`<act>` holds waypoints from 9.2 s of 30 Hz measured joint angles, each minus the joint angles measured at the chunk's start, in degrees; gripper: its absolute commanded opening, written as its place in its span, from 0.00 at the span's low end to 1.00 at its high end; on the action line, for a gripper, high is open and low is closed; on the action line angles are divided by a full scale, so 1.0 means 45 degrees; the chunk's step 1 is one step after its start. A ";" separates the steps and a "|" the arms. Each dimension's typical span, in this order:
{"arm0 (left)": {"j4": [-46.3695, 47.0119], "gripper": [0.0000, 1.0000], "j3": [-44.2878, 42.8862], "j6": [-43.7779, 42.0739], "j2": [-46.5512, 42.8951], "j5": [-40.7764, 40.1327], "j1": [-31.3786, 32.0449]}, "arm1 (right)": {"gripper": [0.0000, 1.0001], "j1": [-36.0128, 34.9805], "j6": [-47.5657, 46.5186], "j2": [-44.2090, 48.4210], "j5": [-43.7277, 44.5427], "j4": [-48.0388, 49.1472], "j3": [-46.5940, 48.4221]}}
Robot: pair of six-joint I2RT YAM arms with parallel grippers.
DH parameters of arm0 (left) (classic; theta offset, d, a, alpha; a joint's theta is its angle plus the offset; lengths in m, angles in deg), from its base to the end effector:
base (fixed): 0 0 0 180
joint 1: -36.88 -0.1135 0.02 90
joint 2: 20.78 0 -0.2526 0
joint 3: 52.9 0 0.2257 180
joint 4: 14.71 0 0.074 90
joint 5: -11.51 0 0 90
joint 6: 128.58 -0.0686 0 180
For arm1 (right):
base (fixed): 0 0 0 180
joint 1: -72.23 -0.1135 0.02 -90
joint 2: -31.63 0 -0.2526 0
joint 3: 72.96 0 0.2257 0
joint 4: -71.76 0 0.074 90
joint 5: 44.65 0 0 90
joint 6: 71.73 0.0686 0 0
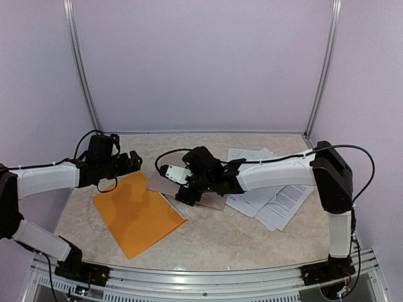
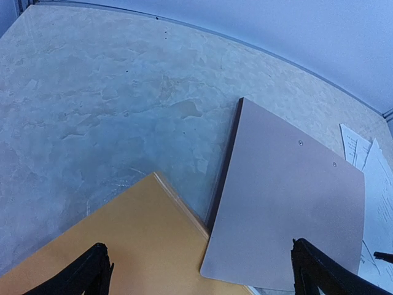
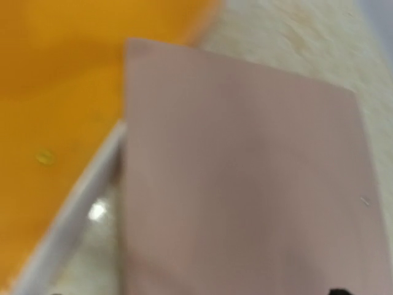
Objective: Put the files into the folder
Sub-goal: Pick up the folder from the center of the board, then open the folder at the center of the board, then pass from the right arm to the left, then place the folder at the center of the board.
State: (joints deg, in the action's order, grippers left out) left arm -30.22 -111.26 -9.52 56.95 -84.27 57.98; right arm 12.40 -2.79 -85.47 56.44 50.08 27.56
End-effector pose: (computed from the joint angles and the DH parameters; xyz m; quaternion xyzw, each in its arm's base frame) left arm 0.2786 -0.1001 0.2041 -0.0847 0.8816 -0.1554 0.4375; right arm 0.2438 0.3931 0.1865 -0.5489 0.7089 0.0621 0.4385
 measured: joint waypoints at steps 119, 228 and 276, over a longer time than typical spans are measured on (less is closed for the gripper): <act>0.3521 0.99 -0.2837 0.0787 0.5100 0.3118 0.1749 | 0.00 0.0738 -0.1375 0.1642 0.7990 -0.5357 0.9330; -0.7961 0.00 -0.3521 -0.1137 0.1860 0.4809 0.0092 | 0.61 0.3308 0.9675 1.1074 0.2467 -0.6965 -0.7261; -0.7567 0.97 -0.5119 -0.1035 0.2356 -0.1846 0.0257 | 0.55 1.2750 1.3775 0.5984 -0.4381 0.4881 -1.1642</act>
State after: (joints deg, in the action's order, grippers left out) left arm -64.28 -134.29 -14.17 67.55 -92.58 59.14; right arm 69.77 59.20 -58.54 36.72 72.04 -24.83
